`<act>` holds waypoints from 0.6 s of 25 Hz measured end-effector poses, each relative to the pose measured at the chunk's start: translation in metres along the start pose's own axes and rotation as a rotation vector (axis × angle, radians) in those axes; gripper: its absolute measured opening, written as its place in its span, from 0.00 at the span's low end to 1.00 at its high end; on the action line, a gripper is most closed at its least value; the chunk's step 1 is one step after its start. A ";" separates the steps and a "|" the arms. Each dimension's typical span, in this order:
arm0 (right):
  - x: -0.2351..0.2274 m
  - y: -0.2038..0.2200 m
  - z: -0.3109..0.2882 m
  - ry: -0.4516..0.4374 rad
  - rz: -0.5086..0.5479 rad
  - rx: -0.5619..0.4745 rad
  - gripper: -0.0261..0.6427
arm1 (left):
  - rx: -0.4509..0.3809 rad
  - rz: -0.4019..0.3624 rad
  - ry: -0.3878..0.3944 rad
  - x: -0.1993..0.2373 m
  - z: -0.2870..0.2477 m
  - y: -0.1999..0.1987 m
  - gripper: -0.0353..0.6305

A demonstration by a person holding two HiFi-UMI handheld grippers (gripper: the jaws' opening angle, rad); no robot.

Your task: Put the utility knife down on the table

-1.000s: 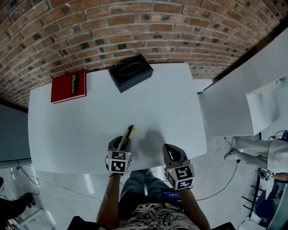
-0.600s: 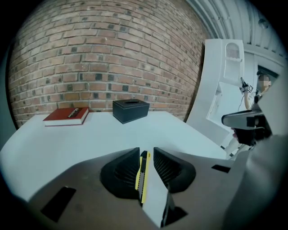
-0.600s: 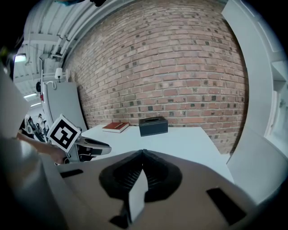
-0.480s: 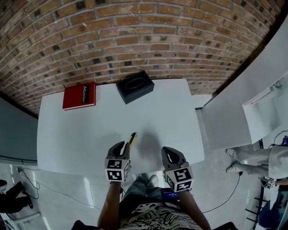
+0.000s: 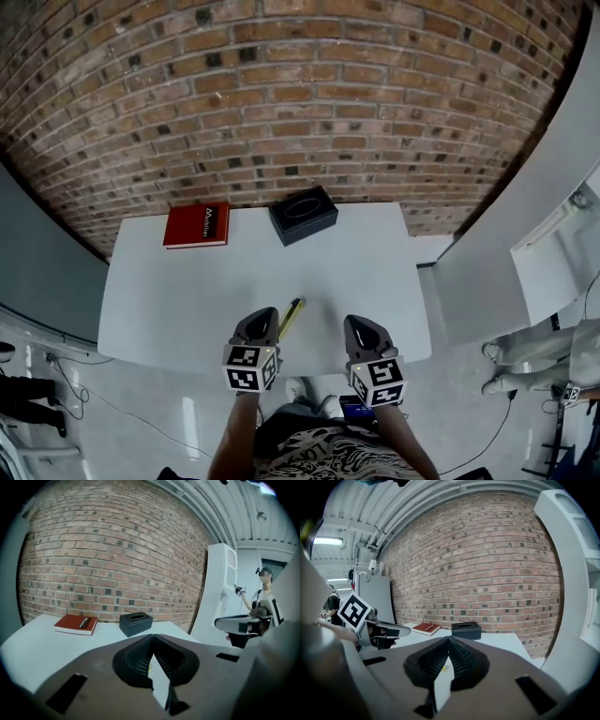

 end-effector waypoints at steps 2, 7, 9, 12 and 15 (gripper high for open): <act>0.001 -0.005 0.003 0.007 0.005 -0.017 0.04 | -0.024 0.004 0.000 0.000 0.007 -0.009 0.08; 0.002 -0.017 0.003 0.011 0.027 -0.059 0.04 | -0.095 0.010 0.009 0.002 0.019 -0.031 0.08; 0.003 -0.018 0.004 0.013 0.032 -0.068 0.04 | -0.113 0.003 0.011 0.001 0.022 -0.035 0.08; 0.005 -0.019 0.003 0.015 0.034 -0.074 0.04 | -0.141 -0.020 0.019 0.000 0.027 -0.036 0.07; 0.006 -0.020 0.002 0.013 0.038 -0.075 0.04 | -0.151 -0.003 0.038 0.000 0.029 -0.036 0.08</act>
Point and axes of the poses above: the fingertips, and each gripper's own axes: z backward along the fingers, x to its left, y out of its underside, the point moved 10 cm from there along z, backward along the fingers, and after that the axes turned 12 degrees about -y, right-handed, at the moved point
